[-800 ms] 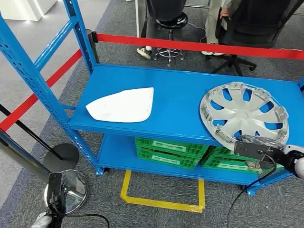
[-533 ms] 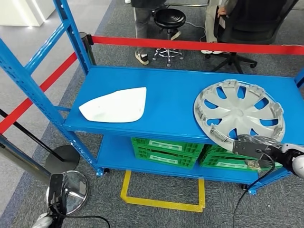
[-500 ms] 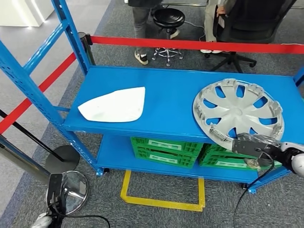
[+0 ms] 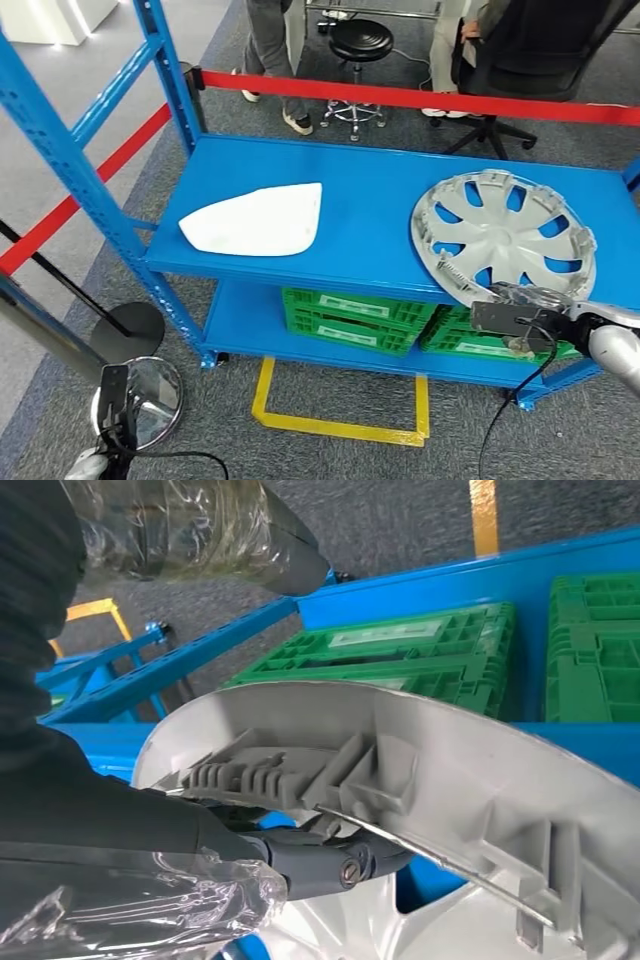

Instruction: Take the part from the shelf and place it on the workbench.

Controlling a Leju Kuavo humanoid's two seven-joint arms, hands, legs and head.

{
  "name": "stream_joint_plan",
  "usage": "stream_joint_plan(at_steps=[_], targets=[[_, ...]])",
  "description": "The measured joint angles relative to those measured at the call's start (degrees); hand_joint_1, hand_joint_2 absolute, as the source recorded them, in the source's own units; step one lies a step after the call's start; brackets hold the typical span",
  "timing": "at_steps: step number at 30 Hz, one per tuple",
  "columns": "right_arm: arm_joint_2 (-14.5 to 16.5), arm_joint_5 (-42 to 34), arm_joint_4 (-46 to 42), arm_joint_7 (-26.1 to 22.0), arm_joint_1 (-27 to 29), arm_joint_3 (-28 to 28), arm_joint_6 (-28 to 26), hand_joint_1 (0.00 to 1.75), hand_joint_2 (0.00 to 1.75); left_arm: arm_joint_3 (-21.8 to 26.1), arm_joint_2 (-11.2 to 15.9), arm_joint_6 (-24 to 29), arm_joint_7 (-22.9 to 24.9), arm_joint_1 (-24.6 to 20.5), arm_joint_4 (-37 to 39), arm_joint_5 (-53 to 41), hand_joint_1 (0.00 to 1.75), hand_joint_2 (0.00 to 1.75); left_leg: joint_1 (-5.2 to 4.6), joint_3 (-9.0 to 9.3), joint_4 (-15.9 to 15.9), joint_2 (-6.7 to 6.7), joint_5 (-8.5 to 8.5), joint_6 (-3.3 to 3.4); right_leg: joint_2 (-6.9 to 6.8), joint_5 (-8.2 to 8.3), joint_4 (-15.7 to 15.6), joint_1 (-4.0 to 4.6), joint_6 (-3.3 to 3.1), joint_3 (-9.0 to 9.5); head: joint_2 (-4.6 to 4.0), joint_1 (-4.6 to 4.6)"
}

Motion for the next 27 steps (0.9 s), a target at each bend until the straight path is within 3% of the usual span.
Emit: stream_joint_plan(at_steps=[2,3,4,5,7,9,12,14,17,18,19,20,23,25,27], targets=[[0.5,0.4,0.6,-0.2,-0.1,0.5,0.0,0.00,1.75,0.0,0.0,0.0,0.0,0.1,0.0,0.0,0.00,0.00,-0.04,-0.03,0.0,0.01,-0.01,0.11,-0.02,-3.11,7.8,-0.12,0.33,-3.66,-0.01,0.06],[0.8,0.6,0.9,-0.4,-0.2,0.7,0.2,0.00,1.75,0.0,0.0,0.0,0.0,0.1,0.1,0.0,0.00,0.00,-0.06,-0.01,0.1,0.01,-0.02,0.12,-0.02,-3.46,9.9,-0.16,0.41,-4.77,-0.01,0.07],[1.0,0.8,1.1,-0.6,-0.4,0.9,0.3,0.00,1.75,0.0,0.0,0.0,0.0,0.1,0.1,0.0,0.00,0.00,-0.07,0.04,0.1,0.02,-0.04,0.13,-0.02,-2.71,10.0,-0.19,0.42,-4.87,-0.01,0.08],[1.2,1.0,1.3,-0.7,-0.6,1.0,0.4,0.00,1.75,0.0,0.0,0.0,0.0,0.1,0.1,0.0,0.00,0.00,-0.07,0.12,0.1,0.02,-0.05,0.11,-0.03,-0.94,7.5,-0.21,0.35,-3.73,-0.01,0.08],[1.6,1.5,1.7,-0.9,-1.3,1.4,0.5,0.00,1.75,0.0,-0.1,0.0,0.1,0.0,0.1,0.0,0.00,0.00,-0.15,0.25,0.1,0.02,-0.12,-0.10,-0.05,2.74,-0.8,-0.17,0.01,0.51,-0.01,0.09],[1.9,1.8,2.0,-1.0,-1.8,1.7,0.5,0.00,1.75,0.0,-0.2,0.0,0.1,0.0,0.2,0.0,0.00,0.00,-0.27,0.13,0.1,0.01,-0.08,-0.60,0.01,3.97,-5.9,0.01,-0.46,3.25,0.00,0.01],[2.3,1.9,2.1,-1.2,-2.1,2.1,0.4,0.00,1.75,0.0,-0.2,0.1,0.1,0.1,0.3,0.0,0.00,0.00,-0.12,-0.03,0.2,0.01,0.00,-1.56,0.03,4.04,-6.6,0.15,-1.32,3.56,-0.01,-0.01],[2.5,2.1,2.2,-1.2,-2.4,2.2,0.4,0.00,1.75,0.0,-0.2,0.1,0.1,0.1,0.3,0.0,0.00,0.00,-0.02,-0.89,2.3,0.05,-1.66,-2.23,-0.10,4.32,-6.9,-0.06,-1.98,3.70,0.00,-0.11],[3.1,3.2,2.4,-1.1,-2.5,2.4,-0.3,0.00,1.75,0.1,-0.2,0.2,0.1,0.2,0.4,0.1,0.00,0.00,0.11,-5.30,12.4,0.12,-6.97,-2.92,-0.24,4.43,-7.0,-0.16,-2.37,3.71,0.00,-0.20],[3.3,3.8,2.5,-1.0,-2.4,2.5,-0.7,0.00,1.75,0.1,-0.2,0.3,0.2,0.3,0.4,0.2,0.00,0.00,0.13,-6.47,15.1,0.12,-7.80,-3.03,-0.24,4.43,-7.0,-0.16,-2.38,3.70,0.00,-0.19],[3.5,4.4,2.6,-0.8,-2.3,2.6,-1.2,0.00,1.75,0.1,-0.3,0.3,0.2,0.3,0.4,0.2,0.00,0.00,0.15,-6.74,15.8,0.12,-7.51,-3.08,-0.23,4.43,-7.0,-0.16,-2.38,3.68,-0.01,-0.20],[3.8,5.0,2.7,-0.6,-2.3,2.7,-1.6,0.00,1.75,0.2,-0.2,0.4,0.2,0.4,0.4,0.3,0.00,0.00,0.18,-5.97,14.4,0.13,-6.23,-3.07,-0.22,4.43,-6.9,-0.18,-2.36,3.68,-0.01,-0.19],[4.2,6.1,3.1,-0.3,-2.2,3.1,-2.4,0.00,1.75,0.5,-0.2,0.4,0.2,0.3,0.5,0.4,0.00,0.00,0.28,-0.73,4.0,0.11,-1.63,-2.77,-0.05,4.26,-6.4,-0.04,-1.92,3.48,-0.01,-0.17],[4.3,6.3,3.3,-0.2,-2.2,3.4,-2.7,0.00,1.75,0.7,-0.3,0.4,0.2,0.4,0.5,0.4,0.00,0.00,0.20,0.60,1.0,0.03,-1.21,-2.16,0.13,4.28,-6.2,0.18,-1.29,3.16,-0.01,-0.18],[4.3,6.3,3.5,-0.2,-2.2,3.5,-2.7,0.00,1.75,0.9,-0.3,0.4,0.2,0.5,0.5,0.4,0.00,0.00,0.18,0.50,0.8,0.01,-1.06,-1.35,0.21,4.40,-6.3,0.14,-0.68,2.97,-0.01,-0.20]])
